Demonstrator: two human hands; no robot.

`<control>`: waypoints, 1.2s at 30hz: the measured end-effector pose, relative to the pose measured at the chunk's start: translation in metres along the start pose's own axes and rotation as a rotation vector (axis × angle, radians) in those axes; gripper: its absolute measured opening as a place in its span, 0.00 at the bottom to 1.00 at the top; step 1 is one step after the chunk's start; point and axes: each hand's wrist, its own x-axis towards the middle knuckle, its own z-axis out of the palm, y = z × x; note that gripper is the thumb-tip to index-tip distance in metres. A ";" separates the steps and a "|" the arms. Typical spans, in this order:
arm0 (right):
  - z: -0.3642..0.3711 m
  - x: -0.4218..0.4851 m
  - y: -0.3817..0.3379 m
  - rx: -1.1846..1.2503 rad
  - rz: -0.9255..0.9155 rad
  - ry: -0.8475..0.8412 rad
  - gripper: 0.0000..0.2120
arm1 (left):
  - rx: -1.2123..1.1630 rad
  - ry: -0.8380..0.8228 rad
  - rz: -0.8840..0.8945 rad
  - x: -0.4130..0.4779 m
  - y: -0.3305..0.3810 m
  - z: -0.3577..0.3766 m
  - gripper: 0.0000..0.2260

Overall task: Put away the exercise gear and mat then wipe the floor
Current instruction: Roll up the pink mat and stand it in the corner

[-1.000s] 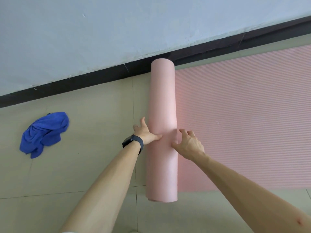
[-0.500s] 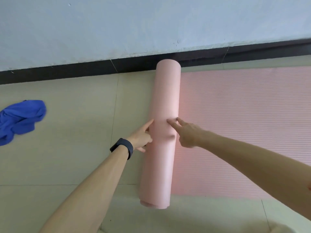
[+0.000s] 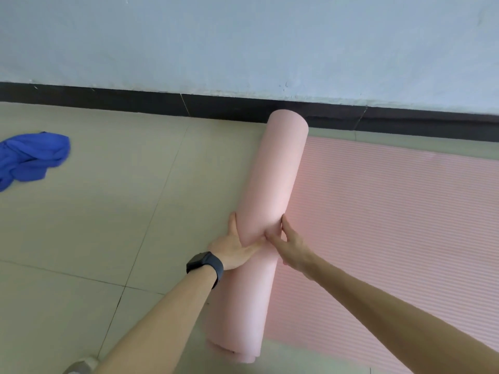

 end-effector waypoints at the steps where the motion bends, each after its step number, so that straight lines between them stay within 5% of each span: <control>1: 0.003 -0.002 0.003 0.075 -0.012 0.011 0.42 | -0.016 0.017 -0.020 -0.003 0.002 0.000 0.50; 6: -0.001 0.002 0.019 0.143 -0.046 -0.063 0.32 | -0.116 0.119 -0.099 -0.019 0.001 0.006 0.45; 13: 0.010 -0.005 -0.002 0.012 -0.300 -0.090 0.34 | -0.220 0.209 -0.111 -0.033 -0.021 0.001 0.43; 24: 0.028 0.024 0.002 -0.092 -0.304 -0.110 0.34 | -0.168 0.207 -0.287 -0.027 -0.025 0.006 0.42; 31: 0.003 0.020 0.034 -0.258 -0.241 0.050 0.39 | -0.370 0.195 -0.095 -0.033 -0.008 0.023 0.31; 36: -0.011 0.003 0.039 -0.209 -0.240 0.123 0.38 | -0.129 0.160 -0.079 -0.033 -0.003 0.017 0.33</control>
